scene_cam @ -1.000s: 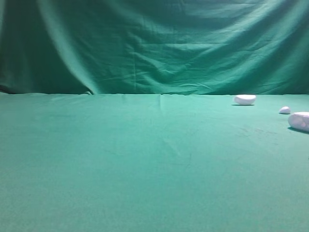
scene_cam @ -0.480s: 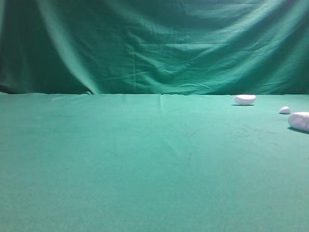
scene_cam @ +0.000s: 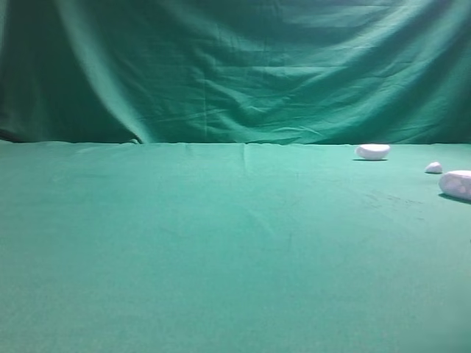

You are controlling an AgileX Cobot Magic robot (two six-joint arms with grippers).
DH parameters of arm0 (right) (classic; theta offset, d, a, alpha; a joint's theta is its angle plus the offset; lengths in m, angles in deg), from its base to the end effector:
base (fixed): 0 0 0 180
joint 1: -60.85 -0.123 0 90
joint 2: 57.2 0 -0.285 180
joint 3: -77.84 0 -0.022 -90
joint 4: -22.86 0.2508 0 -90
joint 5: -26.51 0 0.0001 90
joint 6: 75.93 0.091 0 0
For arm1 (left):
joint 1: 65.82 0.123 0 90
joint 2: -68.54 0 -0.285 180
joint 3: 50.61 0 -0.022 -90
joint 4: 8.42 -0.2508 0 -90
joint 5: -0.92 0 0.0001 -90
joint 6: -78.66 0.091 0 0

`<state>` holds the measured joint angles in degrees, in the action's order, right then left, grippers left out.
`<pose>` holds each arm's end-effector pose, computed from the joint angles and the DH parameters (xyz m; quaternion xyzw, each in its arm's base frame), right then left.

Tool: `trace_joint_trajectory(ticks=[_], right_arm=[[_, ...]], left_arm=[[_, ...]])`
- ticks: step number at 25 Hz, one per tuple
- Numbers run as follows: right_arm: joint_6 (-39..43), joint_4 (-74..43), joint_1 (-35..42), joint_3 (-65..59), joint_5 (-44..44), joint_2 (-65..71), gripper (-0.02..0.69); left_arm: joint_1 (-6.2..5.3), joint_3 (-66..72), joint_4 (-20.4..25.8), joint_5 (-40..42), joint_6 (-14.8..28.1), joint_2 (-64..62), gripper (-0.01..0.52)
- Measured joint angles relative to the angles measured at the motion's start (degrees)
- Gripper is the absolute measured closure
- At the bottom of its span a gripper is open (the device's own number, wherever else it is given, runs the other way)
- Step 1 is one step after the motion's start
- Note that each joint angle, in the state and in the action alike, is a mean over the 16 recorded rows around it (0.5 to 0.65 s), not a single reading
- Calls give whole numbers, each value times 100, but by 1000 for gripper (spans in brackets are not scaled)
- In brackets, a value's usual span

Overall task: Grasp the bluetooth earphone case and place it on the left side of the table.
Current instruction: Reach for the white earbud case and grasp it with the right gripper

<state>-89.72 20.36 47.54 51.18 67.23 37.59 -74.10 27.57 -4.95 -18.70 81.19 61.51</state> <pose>0.2702 0.0613 0.2083 -0.2451 0.9569 -0.0173 0.1549 0.0523 -0.0095 0.1774 0.0583 0.7901 -0.0560 0.6076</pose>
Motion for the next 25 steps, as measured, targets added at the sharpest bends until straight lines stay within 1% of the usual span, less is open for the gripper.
trace_joint_trajectory(ticks=[3, 6, 9, 11, 14, 17, 25], right_arm=[[36, -106, -34, 109, -206, 363, 266], [53, -142, -41, 182, -384, 659, 167], [69, -153, -48, 224, -554, 887, 102], [79, -155, -51, 238, -656, 1007, 84], [91, -155, -52, 251, -774, 1143, 87], [99, -153, -52, 261, -856, 1238, 111], [118, -184, -52, 382, -799, 1373, 229]], left_arm=[[0, 0, 0, 0, 0, 0, 514], [0, 0, 0, 0, 0, 0, 514], [0, 0, 0, 0, 0, 0, 514], [0, 0, 0, 0, 0, 0, 514], [0, 0, 0, 0, 0, 0, 514], [0, 0, 0, 0, 0, 0, 514], [0, 0, 0, 0, 0, 0, 514]])
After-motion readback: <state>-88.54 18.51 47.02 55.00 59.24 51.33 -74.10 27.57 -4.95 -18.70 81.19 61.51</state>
